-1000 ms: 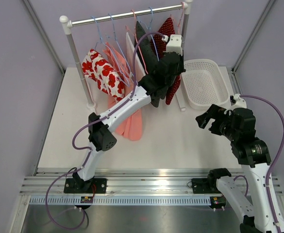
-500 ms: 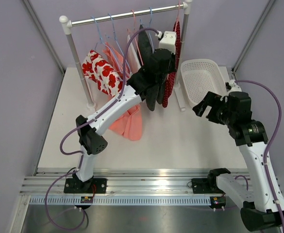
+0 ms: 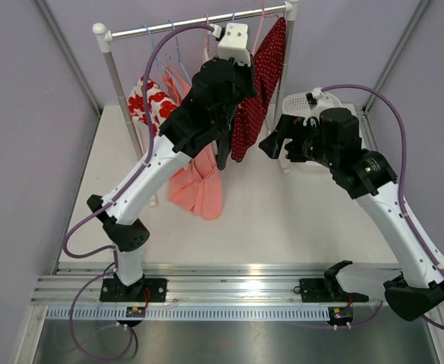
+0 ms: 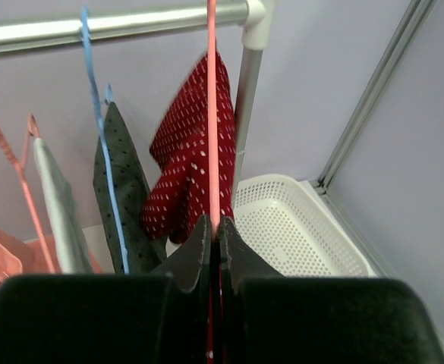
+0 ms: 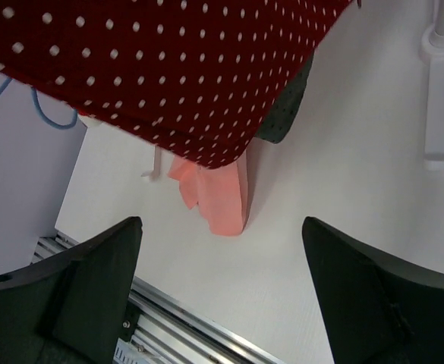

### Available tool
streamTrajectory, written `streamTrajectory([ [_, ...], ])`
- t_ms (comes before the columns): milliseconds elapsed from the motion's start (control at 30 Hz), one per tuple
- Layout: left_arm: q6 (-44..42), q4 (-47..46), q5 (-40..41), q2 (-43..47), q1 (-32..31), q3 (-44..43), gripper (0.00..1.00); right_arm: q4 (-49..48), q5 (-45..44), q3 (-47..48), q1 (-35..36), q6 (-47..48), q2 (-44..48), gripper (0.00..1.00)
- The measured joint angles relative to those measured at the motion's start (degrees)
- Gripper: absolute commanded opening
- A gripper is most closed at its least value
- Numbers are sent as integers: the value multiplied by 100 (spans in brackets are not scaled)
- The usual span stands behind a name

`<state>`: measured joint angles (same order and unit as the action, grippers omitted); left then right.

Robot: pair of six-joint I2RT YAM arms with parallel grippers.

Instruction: Remove the skirt from the hanger

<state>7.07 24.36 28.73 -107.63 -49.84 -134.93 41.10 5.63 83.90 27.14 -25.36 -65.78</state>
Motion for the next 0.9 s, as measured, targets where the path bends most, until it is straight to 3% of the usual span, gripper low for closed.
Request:
streamTrajectory([
  [400,168,212,-28,1003,-164,629,0,-474,-629,212,474,-61,-479,94],
  [767,256,170,-28,1095,-203,713,0,-660,-1075,503,1576,-96,-975,94],
  [833,271,166,-31,1095,-210,726,0,-667,-1193,503,1676,-90,-979,91],
  [900,302,129,-31,1134,-223,813,0,-675,-1366,525,1703,-59,-1008,79],
])
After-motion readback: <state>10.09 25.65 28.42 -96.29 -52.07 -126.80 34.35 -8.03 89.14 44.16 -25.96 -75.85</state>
